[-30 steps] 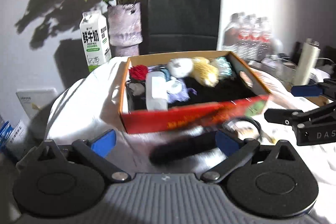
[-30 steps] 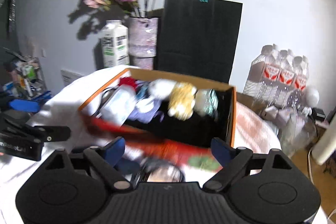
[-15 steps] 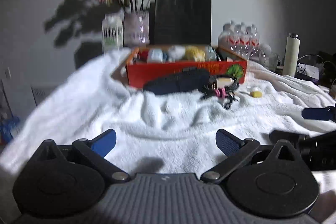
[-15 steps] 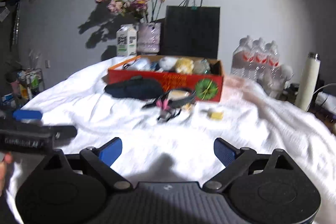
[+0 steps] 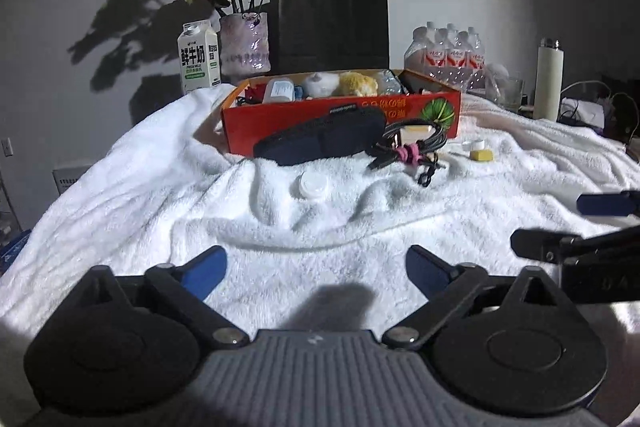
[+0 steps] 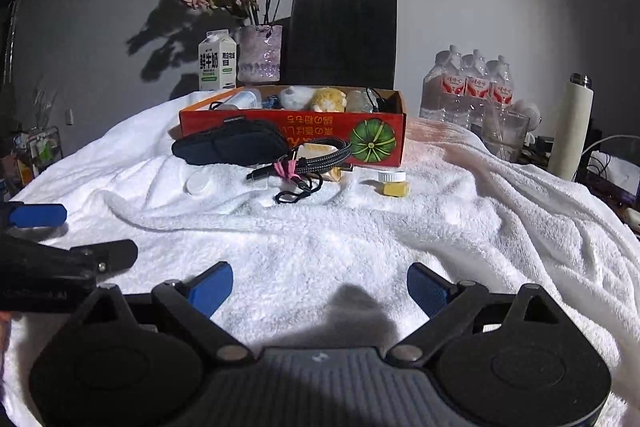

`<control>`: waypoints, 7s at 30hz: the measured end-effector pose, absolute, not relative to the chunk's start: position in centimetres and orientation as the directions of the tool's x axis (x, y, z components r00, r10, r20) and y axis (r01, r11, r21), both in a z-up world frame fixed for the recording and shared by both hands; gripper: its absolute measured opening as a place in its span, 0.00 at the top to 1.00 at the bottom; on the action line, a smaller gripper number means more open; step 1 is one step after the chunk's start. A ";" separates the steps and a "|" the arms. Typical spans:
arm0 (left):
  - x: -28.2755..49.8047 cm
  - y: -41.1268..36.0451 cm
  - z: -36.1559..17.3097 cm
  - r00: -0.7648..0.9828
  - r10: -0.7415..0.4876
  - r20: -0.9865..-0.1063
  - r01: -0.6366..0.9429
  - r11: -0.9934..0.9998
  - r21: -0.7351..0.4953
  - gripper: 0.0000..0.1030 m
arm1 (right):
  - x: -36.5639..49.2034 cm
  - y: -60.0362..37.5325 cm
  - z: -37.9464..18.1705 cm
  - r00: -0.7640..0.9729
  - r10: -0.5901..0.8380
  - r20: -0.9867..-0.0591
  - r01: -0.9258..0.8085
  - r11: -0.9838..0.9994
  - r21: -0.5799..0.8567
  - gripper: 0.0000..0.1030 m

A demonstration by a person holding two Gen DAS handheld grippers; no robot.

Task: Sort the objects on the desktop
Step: 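Grasp the small white item with the left tool while the right tool grasps the coiled black cable, then carry the white item and coiled cable into the orange box and release, then move both tools back toward the black case and beige cube, then grasp the black zippered case with the left tool while the right tool grasps the beige cube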

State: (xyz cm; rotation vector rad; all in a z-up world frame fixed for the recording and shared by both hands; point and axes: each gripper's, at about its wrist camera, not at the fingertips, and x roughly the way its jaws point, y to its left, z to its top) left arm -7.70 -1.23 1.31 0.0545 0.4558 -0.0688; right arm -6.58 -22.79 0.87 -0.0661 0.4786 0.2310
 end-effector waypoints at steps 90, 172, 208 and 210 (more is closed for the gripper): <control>12.6 -1.0 12.1 0.851 -0.253 -0.460 0.238 0.967 -0.092 0.73 | 10.7 -21.8 14.0 0.827 0.454 -0.333 -0.412 0.891 0.192 0.87; -2.3 0.5 4.5 0.900 -0.048 -0.434 0.074 0.996 0.042 0.00 | -4.3 -24.8 3.7 0.838 0.256 -0.482 -0.244 0.966 0.089 0.20; 7.9 -0.2 5.7 0.850 -0.199 -0.489 0.254 0.966 0.050 0.78 | 10.9 -22.5 2.8 0.796 0.367 -0.482 -0.329 0.930 0.165 0.63; 5.8 0.6 6.4 0.860 -0.213 -0.463 0.228 0.973 -0.023 0.82 | 9.7 -22.8 3.6 0.813 0.363 -0.455 -0.326 0.932 0.160 0.63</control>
